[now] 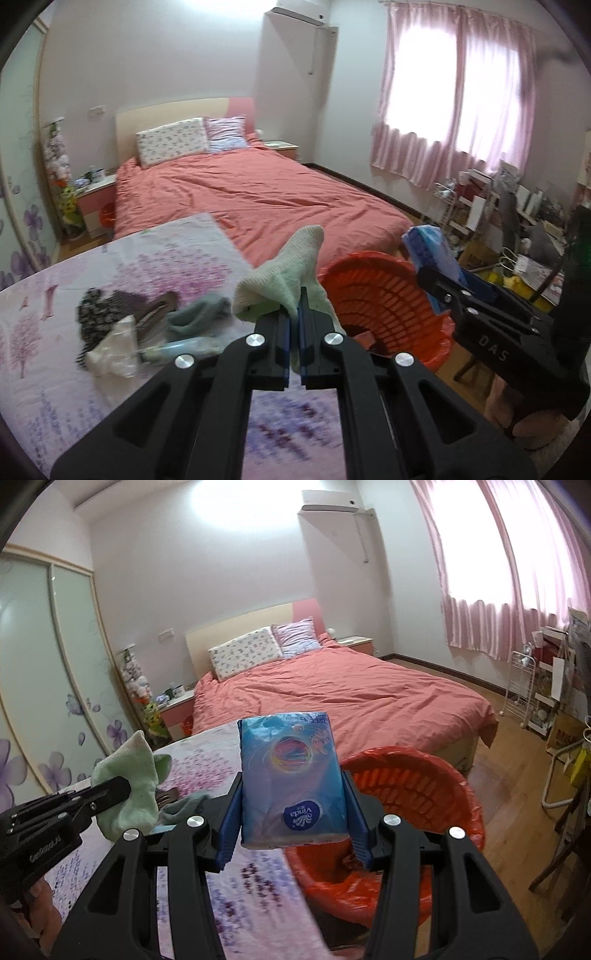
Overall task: Collect trash
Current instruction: 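Open both tools over the orange basket to drop towel and tissue pack, then grasp the crumpled white tissue with the left tool while the right reaches the hand cream tube, then close the right tool on the hand cream tube and lift it, then carry tissue and hand cream over the orange basket and open both tools, then grasp the floral scrunchie with the left tool while the right moves back over the bed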
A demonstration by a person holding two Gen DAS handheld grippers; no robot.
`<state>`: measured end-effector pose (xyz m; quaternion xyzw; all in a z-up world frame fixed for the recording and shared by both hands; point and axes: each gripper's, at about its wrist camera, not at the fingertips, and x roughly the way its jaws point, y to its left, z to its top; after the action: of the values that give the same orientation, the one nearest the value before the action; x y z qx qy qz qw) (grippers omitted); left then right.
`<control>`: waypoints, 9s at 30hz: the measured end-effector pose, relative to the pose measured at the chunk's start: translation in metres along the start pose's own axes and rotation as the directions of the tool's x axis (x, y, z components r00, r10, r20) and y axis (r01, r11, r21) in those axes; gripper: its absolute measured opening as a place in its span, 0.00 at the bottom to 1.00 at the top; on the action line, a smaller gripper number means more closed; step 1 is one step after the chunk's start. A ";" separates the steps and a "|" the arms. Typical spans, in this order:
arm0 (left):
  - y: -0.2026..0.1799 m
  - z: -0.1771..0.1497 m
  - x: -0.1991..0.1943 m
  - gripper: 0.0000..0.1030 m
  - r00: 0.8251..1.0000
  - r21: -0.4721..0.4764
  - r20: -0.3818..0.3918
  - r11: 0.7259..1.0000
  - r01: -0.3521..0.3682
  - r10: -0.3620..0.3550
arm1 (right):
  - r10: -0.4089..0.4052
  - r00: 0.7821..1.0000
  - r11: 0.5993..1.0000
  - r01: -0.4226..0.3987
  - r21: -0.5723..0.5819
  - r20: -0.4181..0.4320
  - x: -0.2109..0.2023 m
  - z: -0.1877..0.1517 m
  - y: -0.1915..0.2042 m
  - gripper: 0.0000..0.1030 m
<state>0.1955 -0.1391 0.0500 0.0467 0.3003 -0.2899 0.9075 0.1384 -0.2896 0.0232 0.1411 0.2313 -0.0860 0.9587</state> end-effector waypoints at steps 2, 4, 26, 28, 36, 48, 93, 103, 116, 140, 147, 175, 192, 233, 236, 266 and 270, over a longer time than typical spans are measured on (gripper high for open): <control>-0.015 0.002 0.011 0.04 1.000 0.016 -0.005 0.999 0.030 -0.030 | -0.015 1.000 1.000 0.015 0.016 0.003 0.002 0.001 -0.012 0.49; -0.028 0.003 0.023 0.04 0.998 0.027 -0.013 0.998 0.058 -0.058 | -0.027 1.000 0.999 0.027 0.032 0.002 0.007 0.002 -0.021 0.49; -0.057 -0.019 0.142 0.46 0.985 0.035 -0.174 0.999 0.026 -0.020 | -0.112 0.989 0.976 0.127 0.174 -0.094 0.060 -0.012 -0.099 0.62; -0.049 -0.019 0.138 0.50 0.985 0.039 -0.170 0.999 -0.002 0.009 | -0.120 0.988 0.977 0.135 0.162 -0.103 0.059 -0.015 -0.096 0.63; -0.013 -0.031 0.107 0.60 0.984 0.054 -0.138 0.992 -0.110 0.117 | -0.108 0.984 0.987 0.123 0.107 -0.142 0.059 -0.019 -0.073 0.63; 0.101 -0.052 0.042 0.69 0.949 -0.050 -0.107 0.951 -0.304 0.298 | -0.041 0.983 0.999 0.042 0.004 -0.177 0.054 -0.027 -0.010 0.63; 0.288 -0.129 -0.038 0.42 0.836 -0.282 -0.232 0.788 -0.547 0.498 | 0.219 0.908 0.939 -0.296 -0.177 -0.357 0.118 -0.080 0.211 0.56; 0.312 -0.145 -0.023 0.43 0.838 -0.340 -0.298 0.770 -0.540 0.457 | 0.116 0.894 0.919 -0.262 -0.294 -0.434 0.155 -0.082 0.253 0.52; 0.312 -0.146 -0.019 0.44 0.834 -0.339 -0.317 0.768 -0.544 0.451 | 0.095 0.857 0.843 -0.339 -0.417 -0.506 0.134 -0.092 0.242 0.51; 0.311 -0.146 -0.017 0.44 0.833 -0.338 -0.323 0.768 -0.545 0.449 | -0.092 0.903 0.989 0.033 -0.145 -0.420 0.138 -0.087 0.183 0.56; 0.311 -0.146 -0.016 0.44 0.832 -0.336 -0.324 0.768 -0.546 0.450 | -0.122 0.904 0.966 0.012 -0.260 -0.411 0.135 -0.094 0.187 0.48; 0.313 -0.144 -0.010 0.51 0.844 -0.331 -0.317 0.783 -0.526 0.433 | -0.088 0.917 0.962 -0.023 -0.271 -0.388 0.136 -0.085 0.149 0.30; 0.297 -0.137 -0.036 0.40 0.876 -0.364 -0.238 0.798 -0.480 0.419 | -0.015 0.927 0.984 -0.054 -0.172 -0.374 0.107 -0.085 0.116 0.28; 0.080 -0.031 -0.014 0.40 0.988 -0.158 -0.037 0.976 -0.152 0.148 | 0.006 0.998 0.998 -0.011 -0.065 -0.067 0.010 -0.018 0.041 0.28; 0.058 -0.028 -0.003 0.40 0.993 -0.137 -0.038 0.984 -0.116 0.112 | -0.009 0.998 0.999 0.006 -0.047 -0.056 0.008 -0.016 0.026 0.28; -0.041 -0.022 0.153 0.61 0.983 -0.023 -0.185 1.000 0.003 -0.007 | -0.088 0.990 0.981 0.105 0.164 -0.111 0.061 -0.016 -0.092 0.44; -0.025 -0.028 0.145 0.61 0.981 -0.002 -0.186 0.999 -0.049 0.048 | -0.103 0.987 0.984 0.119 0.131 -0.122 0.058 -0.020 -0.084 0.45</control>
<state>0.2616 -0.2251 -0.0541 0.0778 0.3835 -0.2611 0.8825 0.1616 -0.3687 -0.0406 0.1985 0.2869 -0.1471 0.9255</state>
